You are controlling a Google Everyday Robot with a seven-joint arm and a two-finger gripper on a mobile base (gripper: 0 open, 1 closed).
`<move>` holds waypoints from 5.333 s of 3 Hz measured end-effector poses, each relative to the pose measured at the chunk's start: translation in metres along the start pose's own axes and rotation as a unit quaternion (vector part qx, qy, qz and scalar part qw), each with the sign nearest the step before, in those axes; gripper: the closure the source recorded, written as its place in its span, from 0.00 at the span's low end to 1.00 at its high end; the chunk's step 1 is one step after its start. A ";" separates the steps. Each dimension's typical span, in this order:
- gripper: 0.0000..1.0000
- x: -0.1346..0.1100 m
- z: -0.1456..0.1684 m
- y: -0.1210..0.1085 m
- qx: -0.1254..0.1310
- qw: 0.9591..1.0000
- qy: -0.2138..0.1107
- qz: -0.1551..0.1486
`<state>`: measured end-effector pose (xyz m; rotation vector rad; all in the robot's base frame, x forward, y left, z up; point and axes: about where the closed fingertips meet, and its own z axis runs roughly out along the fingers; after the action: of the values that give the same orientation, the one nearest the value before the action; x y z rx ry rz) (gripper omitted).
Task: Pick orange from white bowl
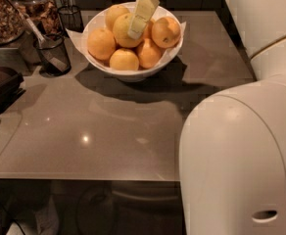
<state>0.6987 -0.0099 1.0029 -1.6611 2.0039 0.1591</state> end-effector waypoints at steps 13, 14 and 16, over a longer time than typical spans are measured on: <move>0.34 -0.003 0.079 -0.005 -0.066 0.998 -0.014 -0.013; 0.34 -0.007 0.081 -0.004 -0.070 0.997 -0.015 -0.016; 0.76 -0.012 0.079 -0.010 -0.055 0.998 -0.021 -0.030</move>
Offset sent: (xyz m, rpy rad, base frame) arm 0.0044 0.0180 0.0017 0.0121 0.0373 0.0675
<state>0.7347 0.0309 0.9430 -1.7688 1.9419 0.2858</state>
